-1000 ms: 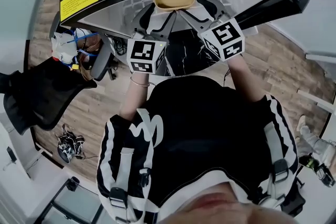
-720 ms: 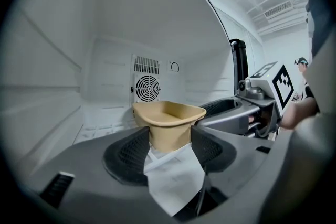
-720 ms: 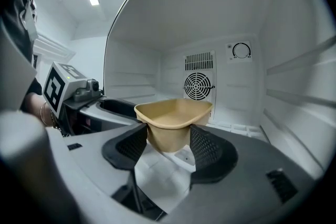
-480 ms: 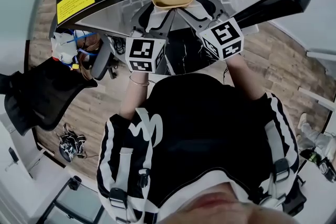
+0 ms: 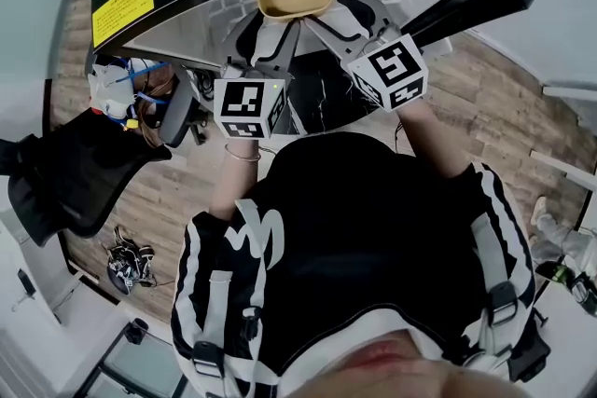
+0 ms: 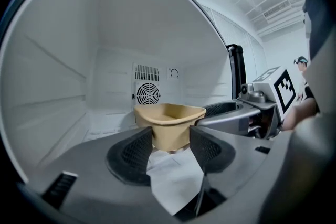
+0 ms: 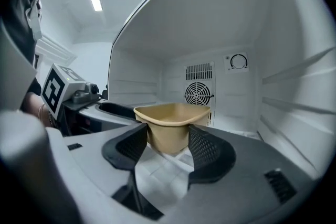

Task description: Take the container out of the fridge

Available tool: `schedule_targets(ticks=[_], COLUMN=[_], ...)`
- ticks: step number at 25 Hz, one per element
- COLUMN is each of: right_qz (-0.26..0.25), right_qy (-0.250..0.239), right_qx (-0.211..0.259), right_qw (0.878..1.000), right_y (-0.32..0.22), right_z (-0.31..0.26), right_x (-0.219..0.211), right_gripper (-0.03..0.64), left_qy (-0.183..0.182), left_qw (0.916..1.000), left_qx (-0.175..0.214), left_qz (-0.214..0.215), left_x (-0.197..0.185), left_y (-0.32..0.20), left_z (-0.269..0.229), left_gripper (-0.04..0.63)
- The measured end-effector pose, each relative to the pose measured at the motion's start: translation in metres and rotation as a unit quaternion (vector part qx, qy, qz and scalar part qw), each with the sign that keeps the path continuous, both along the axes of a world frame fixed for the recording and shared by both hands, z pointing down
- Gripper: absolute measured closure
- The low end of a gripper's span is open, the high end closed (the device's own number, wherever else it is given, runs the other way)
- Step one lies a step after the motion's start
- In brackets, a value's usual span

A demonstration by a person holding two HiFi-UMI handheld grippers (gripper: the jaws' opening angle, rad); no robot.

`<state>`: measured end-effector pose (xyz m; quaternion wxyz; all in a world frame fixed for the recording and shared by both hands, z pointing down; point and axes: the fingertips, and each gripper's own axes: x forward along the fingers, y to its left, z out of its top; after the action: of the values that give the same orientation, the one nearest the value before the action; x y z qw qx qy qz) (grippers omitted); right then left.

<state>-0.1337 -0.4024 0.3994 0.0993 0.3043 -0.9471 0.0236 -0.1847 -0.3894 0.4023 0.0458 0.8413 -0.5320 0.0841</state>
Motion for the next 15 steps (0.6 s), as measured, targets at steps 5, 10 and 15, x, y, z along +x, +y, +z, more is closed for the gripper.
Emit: schedule_targets(ticks=[5, 10, 15], right_qz=[-0.002, -0.008, -0.013], right_qy=[-0.010, -0.019, -0.023], right_qx=[0.004, 0.005, 0.008], right_qw=[1.000, 1.000, 1.000], right_y=[0.010, 0.021, 0.036], right_z=[-0.005, -0.009, -0.011], right_x=[0.004, 0.007, 0.011], right_gripper=[0.373, 0.373, 0.373], left_qy=[0.001, 0.002, 0.005], left_qw=[0.9999, 0.9998, 0.9997], left_qx=[0.010, 0.017, 0.020], left_qz=[-0.004, -0.011, -0.016], left_x=[0.003, 0.007, 0.011], left_y=[0.011, 0.023, 0.038], left_z=[-0.006, -0.010, -0.012], left_gripper=[0.368, 0.368, 0.368])
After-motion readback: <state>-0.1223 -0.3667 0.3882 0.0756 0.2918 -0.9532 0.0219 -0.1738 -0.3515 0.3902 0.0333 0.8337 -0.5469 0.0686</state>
